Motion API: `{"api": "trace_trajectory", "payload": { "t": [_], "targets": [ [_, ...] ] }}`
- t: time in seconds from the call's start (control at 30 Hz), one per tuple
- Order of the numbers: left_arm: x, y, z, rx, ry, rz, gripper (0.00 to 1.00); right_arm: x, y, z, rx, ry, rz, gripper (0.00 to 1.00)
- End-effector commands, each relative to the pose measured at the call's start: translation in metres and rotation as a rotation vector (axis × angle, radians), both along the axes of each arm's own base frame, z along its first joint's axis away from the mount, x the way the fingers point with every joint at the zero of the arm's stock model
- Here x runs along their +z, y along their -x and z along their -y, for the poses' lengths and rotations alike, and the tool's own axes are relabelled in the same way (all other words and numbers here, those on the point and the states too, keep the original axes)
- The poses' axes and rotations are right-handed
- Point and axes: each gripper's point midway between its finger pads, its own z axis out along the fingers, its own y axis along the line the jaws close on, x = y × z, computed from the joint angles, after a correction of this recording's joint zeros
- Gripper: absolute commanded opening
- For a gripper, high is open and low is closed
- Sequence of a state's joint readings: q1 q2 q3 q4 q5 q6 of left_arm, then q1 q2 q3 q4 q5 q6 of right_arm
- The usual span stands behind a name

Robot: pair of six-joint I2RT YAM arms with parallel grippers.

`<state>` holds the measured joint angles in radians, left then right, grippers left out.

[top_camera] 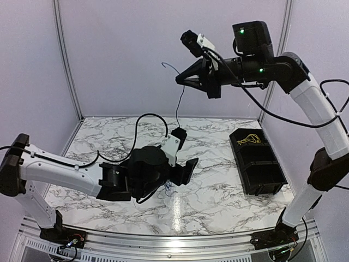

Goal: Untangle the cables

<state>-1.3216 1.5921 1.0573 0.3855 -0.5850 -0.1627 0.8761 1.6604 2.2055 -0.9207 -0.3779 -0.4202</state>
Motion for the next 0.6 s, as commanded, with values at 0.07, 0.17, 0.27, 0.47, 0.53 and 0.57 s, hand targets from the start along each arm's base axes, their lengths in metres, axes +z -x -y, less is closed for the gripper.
{"api": "trace_trajectory", "payload": {
  "t": [0.07, 0.17, 0.27, 0.47, 0.53, 0.57],
  "targets": [
    [-0.020, -0.036, 0.008, 0.190, -0.007, 0.068, 0.65, 0.087, 0.026, 0.017, 0.028, -0.227, 0.056, 0.00],
    [-0.054, -0.046, -0.004, 0.235, -0.003, 0.006, 0.52, 0.119, 0.036, 0.029, 0.029, -0.312, 0.112, 0.00],
    [-0.084, -0.049, -0.016, 0.267, -0.038, -0.026, 0.51, 0.136, 0.040, 0.038, 0.021, -0.347, 0.160, 0.00],
    [-0.104, -0.005, -0.007, 0.061, -0.111, -0.071, 0.63, 0.103, 0.021, 0.034, -0.052, -0.262, 0.170, 0.00],
    [-0.108, 0.019, -0.006, -0.031, -0.096, -0.133, 0.65, 0.088, 0.013, 0.033, -0.081, -0.230, 0.168, 0.00],
    [-0.106, 0.032, -0.007, -0.076, -0.076, -0.167, 0.65, 0.082, 0.010, 0.032, -0.089, -0.217, 0.164, 0.00]
  ]
}}
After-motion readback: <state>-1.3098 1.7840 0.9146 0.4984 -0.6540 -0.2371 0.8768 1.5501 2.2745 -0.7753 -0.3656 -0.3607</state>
